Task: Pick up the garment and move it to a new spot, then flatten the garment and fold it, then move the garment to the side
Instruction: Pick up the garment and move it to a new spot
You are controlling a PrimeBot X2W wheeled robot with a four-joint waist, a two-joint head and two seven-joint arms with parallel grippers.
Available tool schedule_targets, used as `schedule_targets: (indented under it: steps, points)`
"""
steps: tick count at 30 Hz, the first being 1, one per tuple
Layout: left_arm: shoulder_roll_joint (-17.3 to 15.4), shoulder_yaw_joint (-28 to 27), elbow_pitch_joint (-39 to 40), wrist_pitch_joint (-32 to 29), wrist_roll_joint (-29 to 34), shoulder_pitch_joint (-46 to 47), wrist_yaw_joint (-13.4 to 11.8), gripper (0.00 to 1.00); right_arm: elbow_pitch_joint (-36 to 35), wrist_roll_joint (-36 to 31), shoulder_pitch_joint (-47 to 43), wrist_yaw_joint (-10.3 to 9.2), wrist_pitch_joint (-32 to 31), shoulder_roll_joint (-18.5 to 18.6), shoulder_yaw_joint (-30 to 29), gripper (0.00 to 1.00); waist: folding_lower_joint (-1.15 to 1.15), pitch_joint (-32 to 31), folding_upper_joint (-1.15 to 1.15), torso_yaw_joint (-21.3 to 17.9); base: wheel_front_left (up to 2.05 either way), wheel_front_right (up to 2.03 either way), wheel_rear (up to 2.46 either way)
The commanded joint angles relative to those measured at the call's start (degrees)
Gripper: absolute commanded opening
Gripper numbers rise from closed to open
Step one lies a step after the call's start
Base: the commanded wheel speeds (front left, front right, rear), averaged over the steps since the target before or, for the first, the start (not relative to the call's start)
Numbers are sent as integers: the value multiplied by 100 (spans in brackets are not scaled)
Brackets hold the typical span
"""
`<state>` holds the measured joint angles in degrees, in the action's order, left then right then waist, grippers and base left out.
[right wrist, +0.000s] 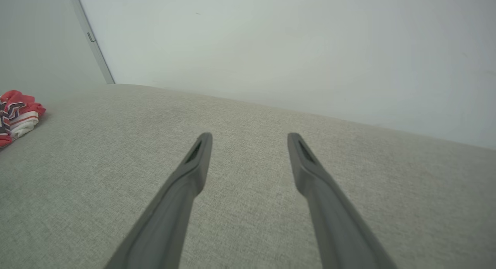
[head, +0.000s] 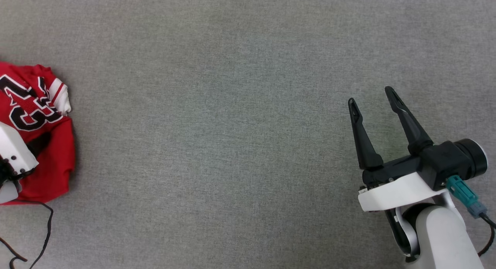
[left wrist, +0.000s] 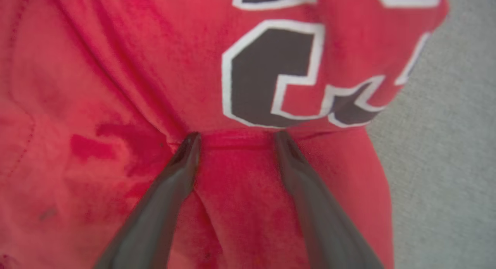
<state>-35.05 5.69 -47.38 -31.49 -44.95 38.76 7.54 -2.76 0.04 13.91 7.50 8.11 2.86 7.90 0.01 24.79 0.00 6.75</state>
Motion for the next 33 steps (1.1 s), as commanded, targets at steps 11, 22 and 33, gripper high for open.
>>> schedule_targets:
  steps: [11,22,33]
  points:
    - [33,268,-696,833,433,58,-241,0,138,117,-141,-1,48,5,-15,100,-1,-468,0,-51,0,0,0]
    - [75,385,-466,2674,979,638,-566,0,201,315,-468,-2,97,5,-137,100,-1,-1176,0,8,0,0,0]
    - [748,803,449,4107,1426,779,-699,0,192,448,-852,-2,73,4,-355,100,-1,-1875,0,-180,0,0,0]
